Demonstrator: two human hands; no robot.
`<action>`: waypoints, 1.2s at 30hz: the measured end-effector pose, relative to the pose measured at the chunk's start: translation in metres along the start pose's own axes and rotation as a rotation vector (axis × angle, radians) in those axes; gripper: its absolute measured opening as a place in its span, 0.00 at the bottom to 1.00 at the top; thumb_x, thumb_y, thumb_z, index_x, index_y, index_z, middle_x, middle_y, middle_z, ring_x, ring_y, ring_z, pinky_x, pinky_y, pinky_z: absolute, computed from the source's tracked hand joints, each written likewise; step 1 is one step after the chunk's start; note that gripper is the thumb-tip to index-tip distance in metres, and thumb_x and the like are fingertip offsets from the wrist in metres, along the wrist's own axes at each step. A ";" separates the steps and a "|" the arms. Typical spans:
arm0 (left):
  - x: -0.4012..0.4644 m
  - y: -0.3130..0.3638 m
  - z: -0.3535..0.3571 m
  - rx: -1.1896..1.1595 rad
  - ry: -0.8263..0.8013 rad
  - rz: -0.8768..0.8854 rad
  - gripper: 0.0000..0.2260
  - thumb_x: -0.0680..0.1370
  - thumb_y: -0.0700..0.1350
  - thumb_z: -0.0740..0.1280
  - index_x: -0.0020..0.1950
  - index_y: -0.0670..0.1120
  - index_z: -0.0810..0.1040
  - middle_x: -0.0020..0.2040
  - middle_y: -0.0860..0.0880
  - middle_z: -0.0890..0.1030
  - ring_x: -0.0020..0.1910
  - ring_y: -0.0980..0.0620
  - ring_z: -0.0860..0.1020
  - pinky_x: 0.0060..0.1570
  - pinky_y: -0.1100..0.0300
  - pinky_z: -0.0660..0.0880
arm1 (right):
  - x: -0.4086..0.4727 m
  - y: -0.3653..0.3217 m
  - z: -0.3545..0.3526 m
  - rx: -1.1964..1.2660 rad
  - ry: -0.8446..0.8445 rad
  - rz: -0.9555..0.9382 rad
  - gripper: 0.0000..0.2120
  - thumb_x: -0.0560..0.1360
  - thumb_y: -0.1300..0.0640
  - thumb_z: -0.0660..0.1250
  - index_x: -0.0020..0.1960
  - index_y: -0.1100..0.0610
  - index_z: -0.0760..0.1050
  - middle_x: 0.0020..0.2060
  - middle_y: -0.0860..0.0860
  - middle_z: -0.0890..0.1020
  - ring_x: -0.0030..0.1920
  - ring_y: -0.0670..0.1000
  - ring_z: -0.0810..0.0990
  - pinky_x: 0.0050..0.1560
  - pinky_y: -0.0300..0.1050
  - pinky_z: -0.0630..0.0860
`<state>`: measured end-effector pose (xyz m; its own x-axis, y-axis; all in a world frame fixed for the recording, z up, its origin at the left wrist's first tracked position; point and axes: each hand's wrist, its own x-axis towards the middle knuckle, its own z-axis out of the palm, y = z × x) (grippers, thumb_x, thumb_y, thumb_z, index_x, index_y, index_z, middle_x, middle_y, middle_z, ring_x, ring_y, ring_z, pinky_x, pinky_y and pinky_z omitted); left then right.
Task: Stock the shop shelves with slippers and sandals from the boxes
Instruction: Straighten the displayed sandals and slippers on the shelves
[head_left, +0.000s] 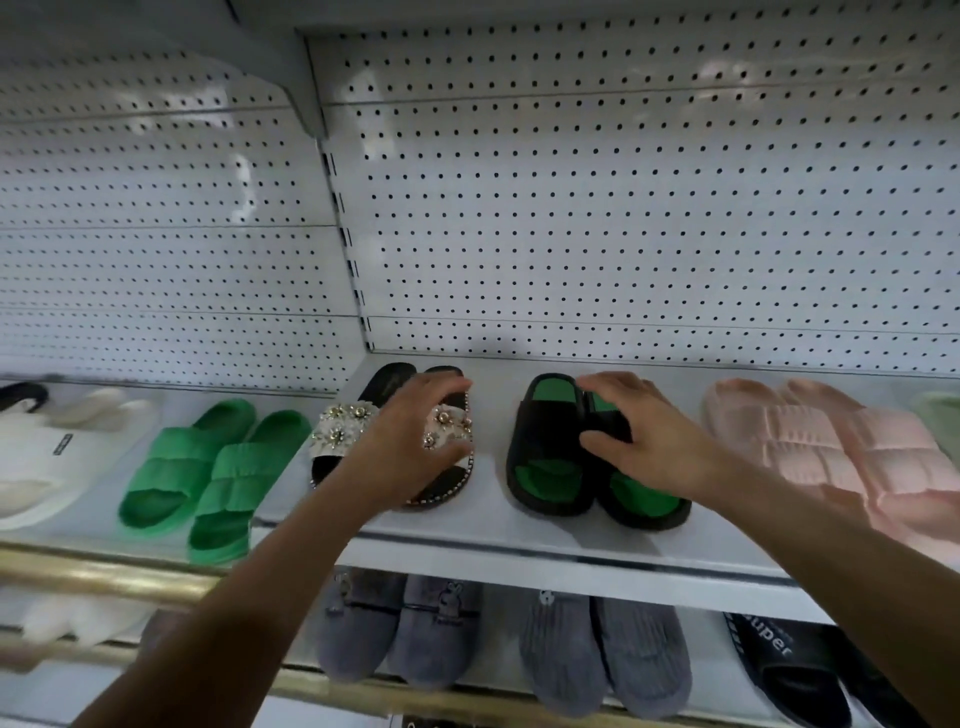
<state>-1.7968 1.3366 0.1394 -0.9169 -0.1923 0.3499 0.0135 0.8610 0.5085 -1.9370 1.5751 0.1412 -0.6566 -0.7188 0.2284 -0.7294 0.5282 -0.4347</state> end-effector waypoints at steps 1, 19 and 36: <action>-0.002 -0.011 -0.014 -0.005 0.036 -0.045 0.28 0.73 0.48 0.74 0.72 0.54 0.68 0.71 0.54 0.69 0.63 0.61 0.66 0.65 0.62 0.63 | 0.003 -0.009 0.002 -0.001 -0.005 -0.035 0.29 0.76 0.49 0.66 0.74 0.47 0.61 0.69 0.47 0.66 0.70 0.50 0.63 0.70 0.46 0.63; 0.008 -0.143 -0.068 0.011 -0.349 -0.172 0.35 0.63 0.49 0.81 0.65 0.53 0.68 0.59 0.52 0.75 0.55 0.52 0.75 0.56 0.55 0.74 | 0.076 -0.123 0.098 0.071 -0.226 0.156 0.42 0.68 0.56 0.76 0.75 0.45 0.57 0.64 0.52 0.69 0.62 0.54 0.73 0.64 0.46 0.68; 0.001 -0.167 -0.090 -0.057 -0.405 -0.203 0.42 0.62 0.50 0.82 0.71 0.55 0.66 0.66 0.52 0.72 0.64 0.51 0.72 0.61 0.57 0.70 | 0.079 -0.142 0.121 0.150 -0.174 0.191 0.45 0.70 0.56 0.74 0.78 0.46 0.50 0.70 0.51 0.65 0.63 0.52 0.72 0.63 0.46 0.69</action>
<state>-1.7643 1.1504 0.1261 -0.9852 -0.1449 -0.0919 -0.1712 0.7957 0.5810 -1.8615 1.3886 0.1155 -0.7270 -0.6864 -0.0171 -0.5508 0.5979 -0.5824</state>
